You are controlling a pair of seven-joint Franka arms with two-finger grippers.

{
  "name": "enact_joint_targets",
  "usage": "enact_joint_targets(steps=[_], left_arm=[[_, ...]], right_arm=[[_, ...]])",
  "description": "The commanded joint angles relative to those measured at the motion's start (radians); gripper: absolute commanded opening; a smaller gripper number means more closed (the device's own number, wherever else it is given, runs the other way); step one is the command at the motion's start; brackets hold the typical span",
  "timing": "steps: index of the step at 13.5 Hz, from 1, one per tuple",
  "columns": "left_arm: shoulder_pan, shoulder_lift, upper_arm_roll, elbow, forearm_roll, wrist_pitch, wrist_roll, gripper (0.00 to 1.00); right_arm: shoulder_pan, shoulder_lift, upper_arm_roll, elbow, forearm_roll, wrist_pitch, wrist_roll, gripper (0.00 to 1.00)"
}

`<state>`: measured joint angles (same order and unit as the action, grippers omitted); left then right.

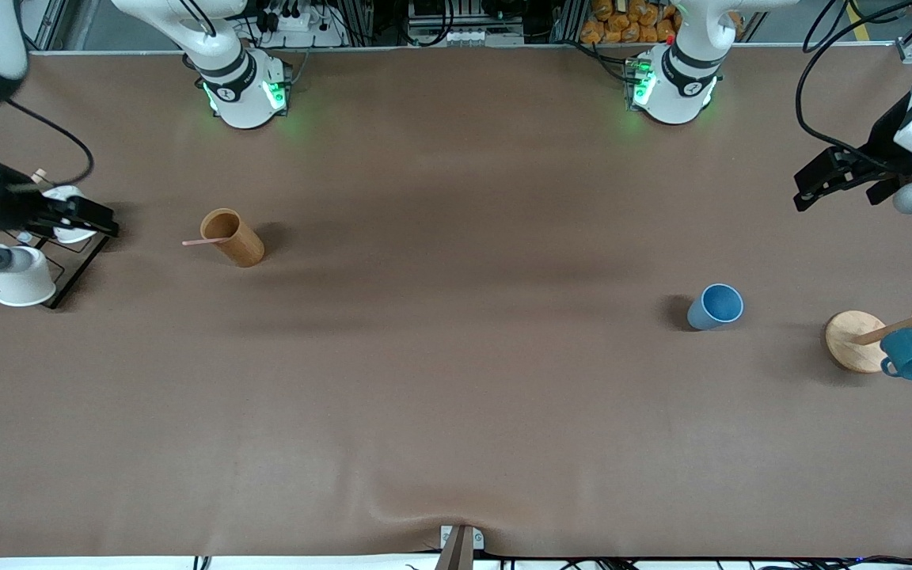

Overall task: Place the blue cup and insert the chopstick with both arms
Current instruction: 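Reach the left gripper to the blue cup while the right gripper reaches the chopstick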

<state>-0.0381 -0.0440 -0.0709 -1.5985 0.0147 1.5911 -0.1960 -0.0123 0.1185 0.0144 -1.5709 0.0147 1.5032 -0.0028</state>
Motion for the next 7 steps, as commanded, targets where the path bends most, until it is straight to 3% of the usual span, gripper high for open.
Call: enact_joint_targets(steps=[1,4,5,7], left_arm=[[0.003,0.013,0.002,-0.017,-0.002,-0.022,0.017,1.0],[0.017,0.039,0.003,-0.092,0.001,0.028,0.017,1.0],[0.017,0.032,0.003,-0.15,0.001,0.083,0.018,1.0],[0.043,0.021,0.002,-0.278,0.002,0.229,0.018,1.0]], right_arm=[[0.005,0.074,-0.011,0.011,-0.003,-0.014,-0.023,1.0],[-0.024,0.148,-0.016,-0.044,0.057,-0.027,-0.016,1.0],[-0.049,0.167,-0.019,-0.073,0.103,-0.027,-0.017,1.0],[-0.044,0.199,-0.022,-0.089,0.111,-0.032,-0.013,1.0]])
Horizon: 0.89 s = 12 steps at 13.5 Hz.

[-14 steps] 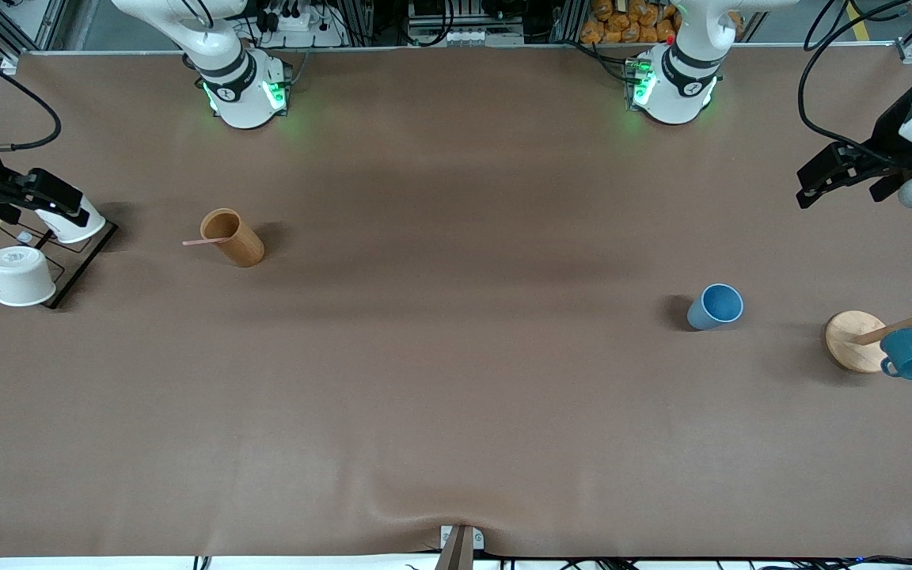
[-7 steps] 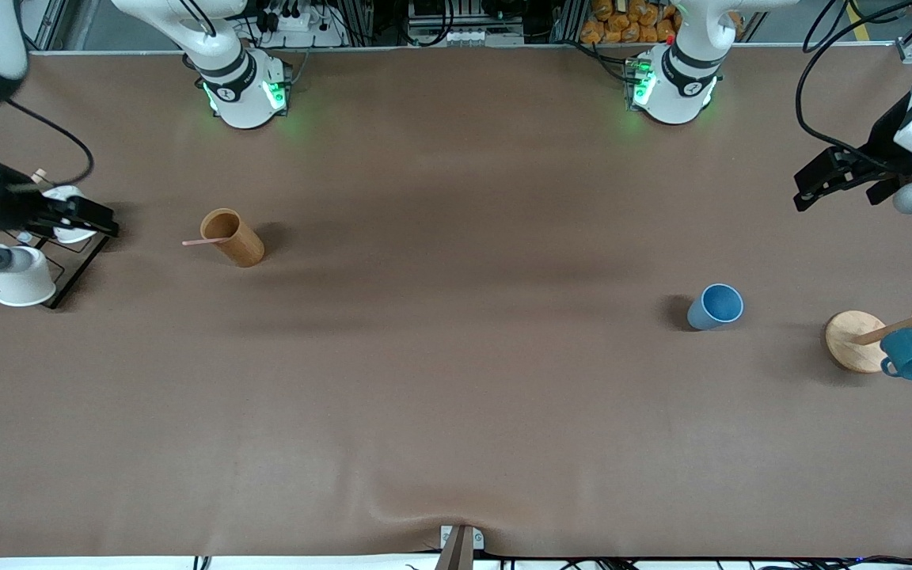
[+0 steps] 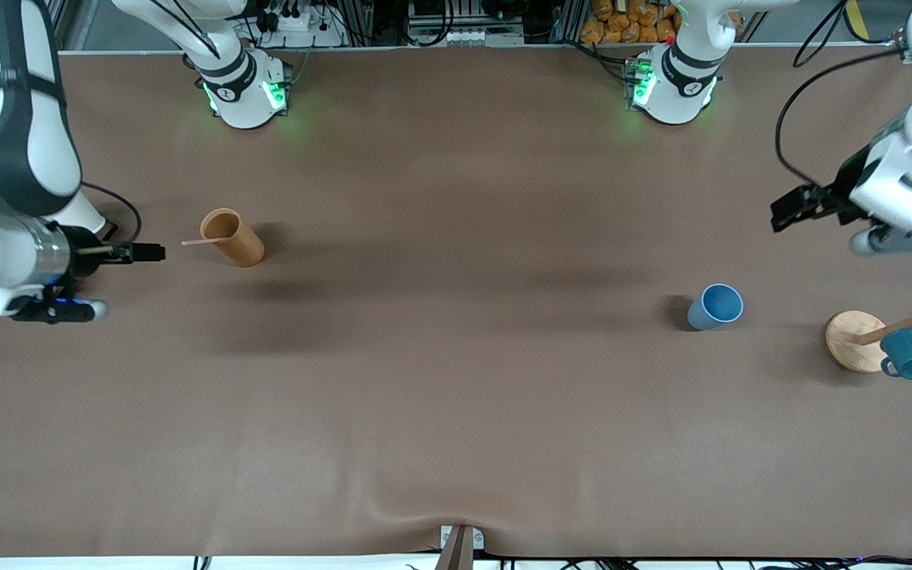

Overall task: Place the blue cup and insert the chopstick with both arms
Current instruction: 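Reach the left gripper to the blue cup while the right gripper reaches the chopstick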

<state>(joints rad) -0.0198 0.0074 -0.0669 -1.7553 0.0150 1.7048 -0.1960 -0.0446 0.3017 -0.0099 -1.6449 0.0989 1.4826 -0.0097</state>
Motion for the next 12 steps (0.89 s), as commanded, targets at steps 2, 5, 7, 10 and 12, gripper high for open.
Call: enact_joint_targets(steps=[2,5,7,10,12], left_arm=[[0.024,-0.024,-0.002,-0.229,0.002,0.263,0.018,1.0],[0.035,-0.006,-0.002,-0.389,0.002,0.511,0.018,1.0],[0.038,0.046,-0.002,-0.434,0.002,0.619,0.018,1.0],[0.075,0.135,-0.002,-0.443,0.01,0.703,0.021,1.0],[0.096,0.178,-0.002,-0.441,0.011,0.739,0.061,1.0]], right_arm=[[-0.009,0.033,0.004,-0.048,0.03,-0.007,0.02,1.0],[0.006,0.05,0.004,-0.073,0.039,-0.008,0.028,0.8],[0.012,0.05,0.004,-0.091,0.041,-0.007,0.037,0.67],[0.012,0.062,0.004,-0.098,0.045,-0.007,0.039,0.52],[0.017,0.069,0.004,-0.099,0.045,-0.008,0.039,0.44]])
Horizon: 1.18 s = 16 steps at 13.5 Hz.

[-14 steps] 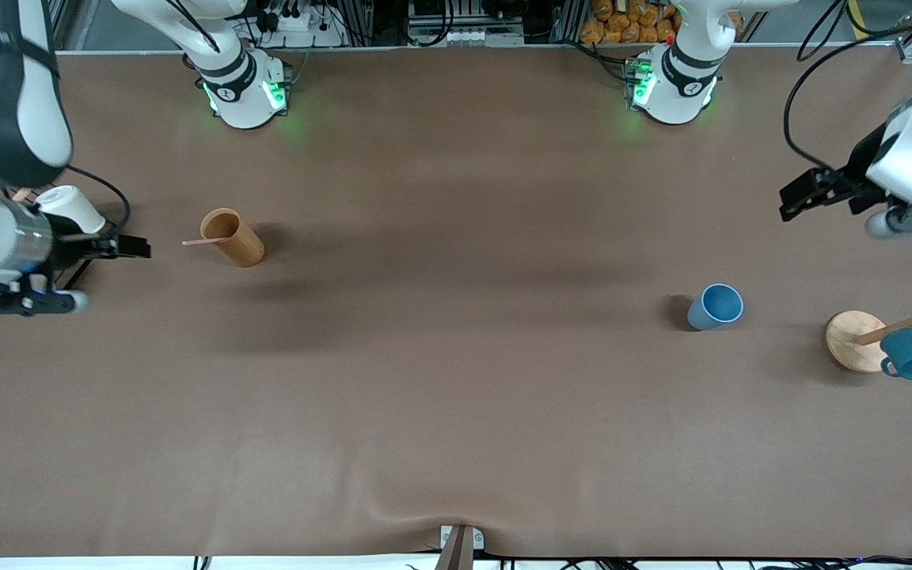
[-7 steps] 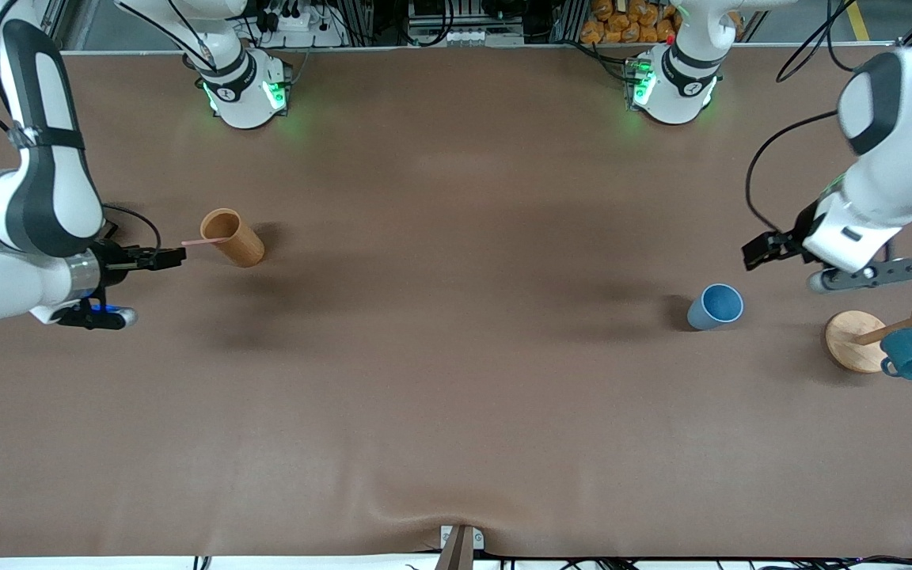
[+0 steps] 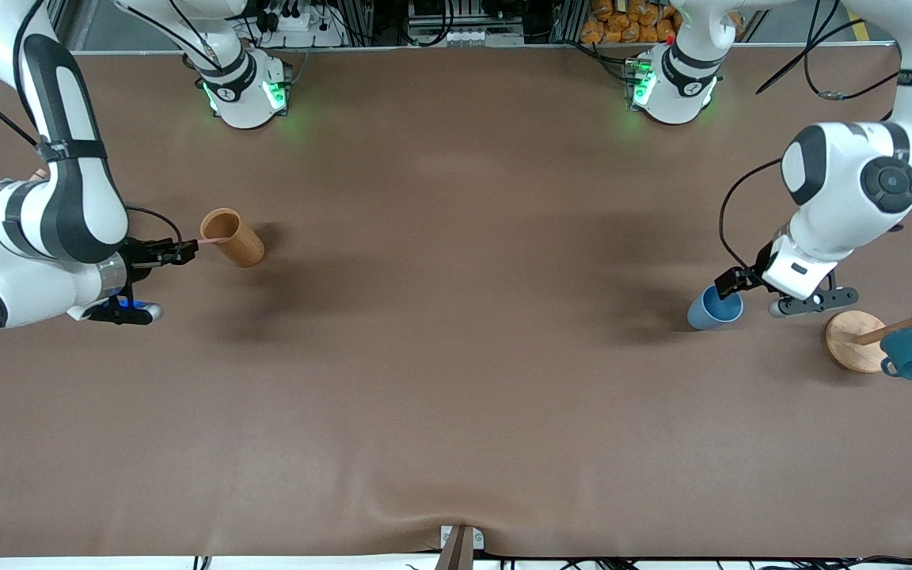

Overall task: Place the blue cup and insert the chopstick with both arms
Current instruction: 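Grasp the blue cup with the left gripper while the right gripper grasps the chopstick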

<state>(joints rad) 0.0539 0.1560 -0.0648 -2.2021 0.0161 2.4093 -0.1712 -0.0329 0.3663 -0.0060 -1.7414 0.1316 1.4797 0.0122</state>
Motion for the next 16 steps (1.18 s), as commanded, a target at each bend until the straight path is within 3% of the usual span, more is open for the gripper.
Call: enact_joint_targets(steps=[1,5,7,9,10,12,16], left_arm=[[0.036,0.048,-0.006,0.005,0.01,0.04,0.047,0.97],[0.035,0.095,-0.006,0.007,0.01,0.051,0.047,0.64],[0.034,0.114,-0.006,0.008,0.01,0.059,0.045,0.38],[0.032,0.119,-0.006,0.013,0.01,0.062,0.045,0.05],[0.032,0.116,-0.007,0.018,0.01,0.06,0.045,0.0],[0.026,0.099,-0.016,0.021,0.01,0.059,0.044,0.0],[0.027,0.044,-0.154,0.022,0.01,0.047,-0.04,0.0]], right_arm=[[0.008,0.005,0.0,-0.003,0.013,-0.006,0.017,0.35],[0.008,0.006,0.0,-0.003,0.025,-0.009,0.017,0.01],[0.01,0.006,0.0,-0.001,0.028,-0.009,0.017,0.0],[0.01,0.005,0.0,0.008,0.034,-0.038,0.018,0.0],[0.016,0.0,0.0,0.023,0.034,-0.06,0.019,0.0],[0.024,-0.004,0.001,0.124,0.031,-0.166,0.019,0.0],[0.077,-0.007,0.004,0.369,0.016,-0.349,0.112,0.0]])
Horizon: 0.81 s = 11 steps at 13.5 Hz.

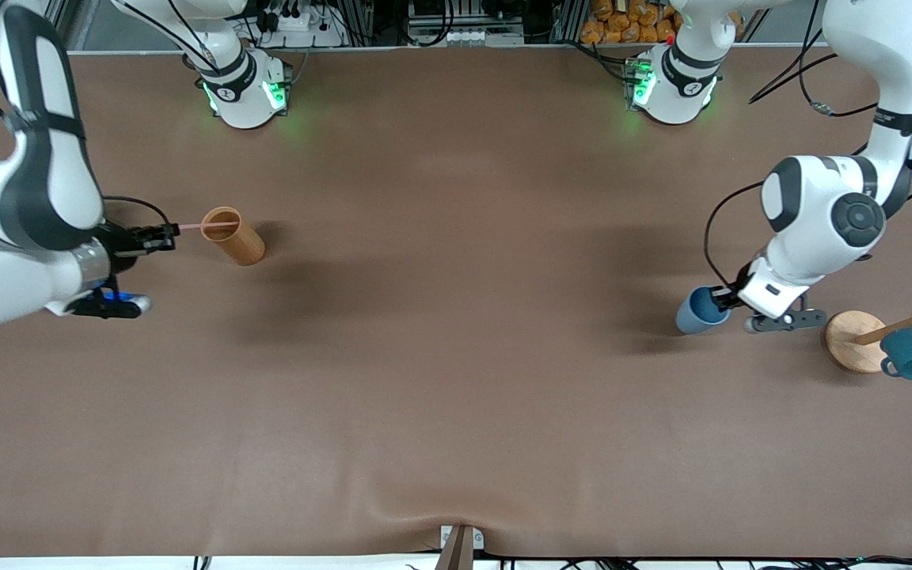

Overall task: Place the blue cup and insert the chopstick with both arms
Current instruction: 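Grasp the blue cup with the left gripper while the right gripper grasps the chopstick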

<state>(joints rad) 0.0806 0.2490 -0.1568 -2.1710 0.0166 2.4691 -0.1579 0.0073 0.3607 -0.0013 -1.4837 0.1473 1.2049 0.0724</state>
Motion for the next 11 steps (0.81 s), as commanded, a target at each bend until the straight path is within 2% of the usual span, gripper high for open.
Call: enact_joint_targets(steps=[1,5,9,11], left_arm=[[-0.001,-0.06,-0.113,-0.004,0.008,-0.028,-0.092,0.0],[-0.03,-0.031,-0.305,0.057,0.008,-0.084,-0.381,0.0],[-0.226,0.031,-0.319,0.114,0.014,-0.088,-0.621,0.0],[-0.315,0.077,-0.316,0.16,0.031,-0.088,-0.753,0.0]], right_arm=[[0.052,-0.003,-0.002,0.162,-0.008,-0.109,0.053,0.0],[0.056,-0.003,-0.002,0.258,-0.029,-0.14,0.047,0.0],[0.072,-0.003,0.003,0.261,-0.009,-0.124,0.096,0.0],[0.069,0.0,0.0,0.256,0.09,-0.107,0.199,0.0]])
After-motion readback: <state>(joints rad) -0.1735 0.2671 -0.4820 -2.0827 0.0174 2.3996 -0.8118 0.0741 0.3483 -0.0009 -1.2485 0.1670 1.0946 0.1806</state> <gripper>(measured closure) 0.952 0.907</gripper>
